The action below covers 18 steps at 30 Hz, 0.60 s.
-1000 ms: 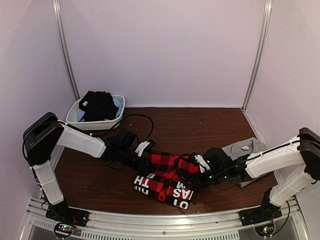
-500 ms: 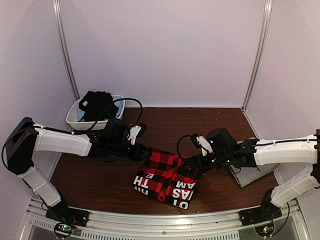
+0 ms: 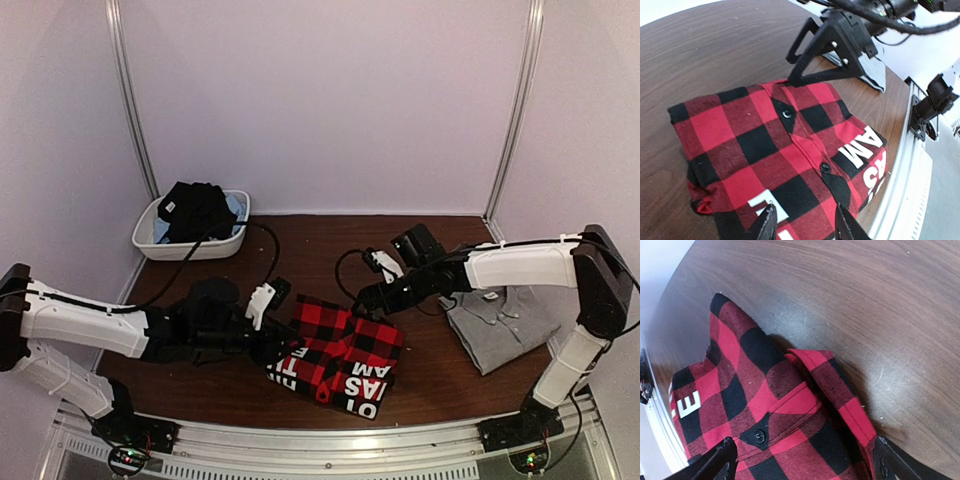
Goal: Fold and stack the long sleeve shirts
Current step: Smooth out the square-folded shirt at the center of the board.
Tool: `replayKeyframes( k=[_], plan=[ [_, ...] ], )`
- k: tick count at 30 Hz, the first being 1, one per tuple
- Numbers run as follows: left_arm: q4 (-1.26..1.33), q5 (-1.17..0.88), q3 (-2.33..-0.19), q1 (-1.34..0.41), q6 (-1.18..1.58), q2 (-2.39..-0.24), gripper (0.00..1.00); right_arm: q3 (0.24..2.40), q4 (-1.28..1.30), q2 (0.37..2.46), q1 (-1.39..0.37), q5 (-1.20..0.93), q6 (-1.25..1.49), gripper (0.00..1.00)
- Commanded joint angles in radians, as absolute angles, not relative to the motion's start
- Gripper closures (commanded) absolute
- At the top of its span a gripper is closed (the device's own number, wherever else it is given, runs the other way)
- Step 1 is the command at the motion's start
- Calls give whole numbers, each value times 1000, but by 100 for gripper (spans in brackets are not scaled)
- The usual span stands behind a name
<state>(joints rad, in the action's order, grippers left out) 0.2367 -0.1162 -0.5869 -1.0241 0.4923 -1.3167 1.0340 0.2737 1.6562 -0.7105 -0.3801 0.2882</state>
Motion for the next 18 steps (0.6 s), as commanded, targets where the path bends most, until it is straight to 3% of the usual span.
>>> replayKeyframes(
  k=[1, 10, 18],
  plan=[
    [349, -32, -546, -1096, 495, -1335, 61, 1034, 239, 1638, -713, -498, 278, 7],
    [353, 31, -575, -1187, 443, -1549, 63, 958, 104, 1537, -760, -610, 386, 12],
    [323, 81, -573, -1204, 424, -1572, 63, 819, 51, 1436, -885, -592, 466, 14]
  ],
)
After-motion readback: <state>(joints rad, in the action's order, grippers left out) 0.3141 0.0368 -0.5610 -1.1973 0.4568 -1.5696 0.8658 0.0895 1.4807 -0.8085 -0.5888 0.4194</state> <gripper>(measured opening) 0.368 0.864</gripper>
